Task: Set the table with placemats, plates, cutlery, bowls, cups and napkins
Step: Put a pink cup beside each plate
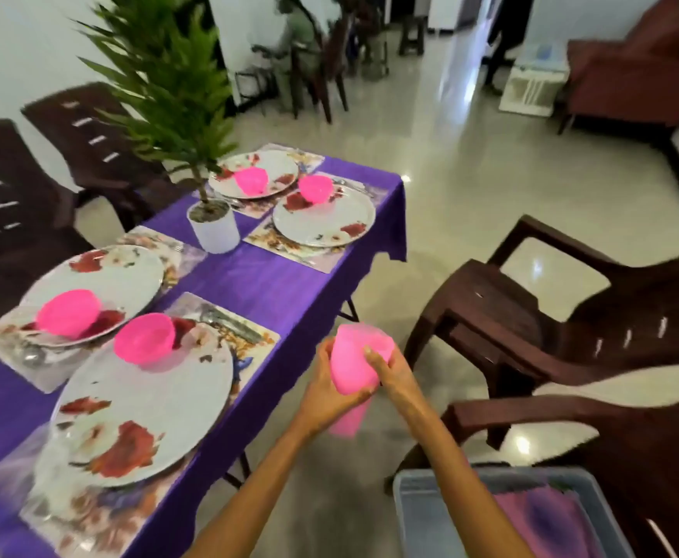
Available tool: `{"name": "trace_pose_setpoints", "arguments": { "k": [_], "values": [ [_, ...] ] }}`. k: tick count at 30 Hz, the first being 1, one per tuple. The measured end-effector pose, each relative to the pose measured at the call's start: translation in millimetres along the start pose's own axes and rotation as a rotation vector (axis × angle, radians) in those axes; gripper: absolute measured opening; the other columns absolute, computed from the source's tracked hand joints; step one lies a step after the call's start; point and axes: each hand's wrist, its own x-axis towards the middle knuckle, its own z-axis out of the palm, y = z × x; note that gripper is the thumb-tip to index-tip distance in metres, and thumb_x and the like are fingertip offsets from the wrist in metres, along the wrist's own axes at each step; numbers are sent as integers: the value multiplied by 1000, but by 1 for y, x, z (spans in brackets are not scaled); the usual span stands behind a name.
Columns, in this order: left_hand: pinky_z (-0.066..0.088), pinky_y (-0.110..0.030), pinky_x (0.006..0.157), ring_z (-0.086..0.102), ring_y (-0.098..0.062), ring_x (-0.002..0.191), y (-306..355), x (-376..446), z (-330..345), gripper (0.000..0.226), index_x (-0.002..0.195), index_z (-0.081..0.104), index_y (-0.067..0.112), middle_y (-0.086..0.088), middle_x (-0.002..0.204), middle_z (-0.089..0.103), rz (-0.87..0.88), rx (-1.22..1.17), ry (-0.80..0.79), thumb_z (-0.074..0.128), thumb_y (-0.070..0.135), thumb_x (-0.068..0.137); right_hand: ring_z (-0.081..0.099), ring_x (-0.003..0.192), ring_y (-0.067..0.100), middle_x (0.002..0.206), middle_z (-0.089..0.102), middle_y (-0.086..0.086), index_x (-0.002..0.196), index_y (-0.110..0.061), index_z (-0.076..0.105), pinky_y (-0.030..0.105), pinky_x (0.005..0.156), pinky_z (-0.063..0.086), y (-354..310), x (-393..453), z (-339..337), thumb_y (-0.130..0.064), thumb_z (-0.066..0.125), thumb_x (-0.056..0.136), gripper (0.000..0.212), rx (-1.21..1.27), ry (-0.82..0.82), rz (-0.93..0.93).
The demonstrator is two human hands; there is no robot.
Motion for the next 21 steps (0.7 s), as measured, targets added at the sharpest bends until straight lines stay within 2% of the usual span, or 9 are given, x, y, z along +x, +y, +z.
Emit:
{"name": "trace_pose_setpoints", "arguments": {
  "k": [2, 4, 9, 12, 15, 17, 19, 21],
  "values": [
    [48, -21, 87, 53, -2, 107, 0, 5, -25, 95, 126, 29, 31, 20, 120, 46, -6, 1, 81, 77, 55, 48, 59, 93, 13, 114, 61, 11, 123, -1, 52, 9, 69, 49, -14, 16, 28, -60, 65, 44, 99, 2, -36, -18],
    [47, -17, 85, 53, 0, 107, -2, 10, -50, 94, 126, 30, 33, 23, 120, 45, 3, 14, 121, 78, 57, 48, 60, 90, 14, 109, 63, 11, 118, -2, 55, 12, 66, 50, -22, 29, 52, -58, 66, 43, 94, 20, -57, -17],
    [43, -8, 85, 50, 4, 111, -12, 26, -119, 91, 127, 34, 39, 24, 122, 45, -37, 5, 190, 77, 56, 49, 61, 88, 9, 105, 64, 5, 108, -15, 56, 21, 73, 51, -30, 54, 118, -59, 68, 45, 78, -4, -146, -25],
    [41, -3, 77, 48, 5, 107, -12, 37, -155, 87, 121, 31, 41, 21, 119, 45, -59, 29, 227, 76, 54, 47, 62, 93, 8, 104, 65, -3, 111, -21, 57, 18, 70, 51, -42, 68, 151, -63, 65, 46, 78, -24, -202, -27],
    [42, -6, 69, 47, -1, 104, -12, 47, -184, 86, 123, 27, 39, 16, 116, 43, -95, 28, 262, 84, 39, 59, 63, 97, 11, 108, 66, -2, 112, -23, 60, 15, 66, 51, -59, 83, 179, -65, 64, 45, 79, -68, -262, -48],
    [43, -9, 70, 47, -4, 103, -17, 55, -200, 85, 126, 23, 36, 13, 116, 42, -107, 18, 292, 84, 27, 67, 60, 97, 11, 113, 62, -2, 119, -20, 57, 9, 61, 47, -70, 93, 195, -67, 60, 45, 88, -126, -290, -73],
    [46, -19, 79, 47, -11, 108, -17, 60, -210, 85, 127, 24, 33, 9, 119, 43, -134, -25, 324, 83, 30, 66, 56, 96, 8, 116, 57, -1, 122, -17, 53, 8, 60, 45, -74, 103, 206, -70, 56, 44, 94, -182, -310, -84],
    [47, -31, 89, 48, -18, 114, -17, 68, -218, 86, 132, 28, 28, 1, 124, 45, -177, -92, 388, 74, 40, 60, 58, 97, 9, 116, 58, -1, 120, -17, 54, 16, 69, 49, -77, 114, 218, -71, 58, 44, 93, -214, -364, -74]
  ]
}}
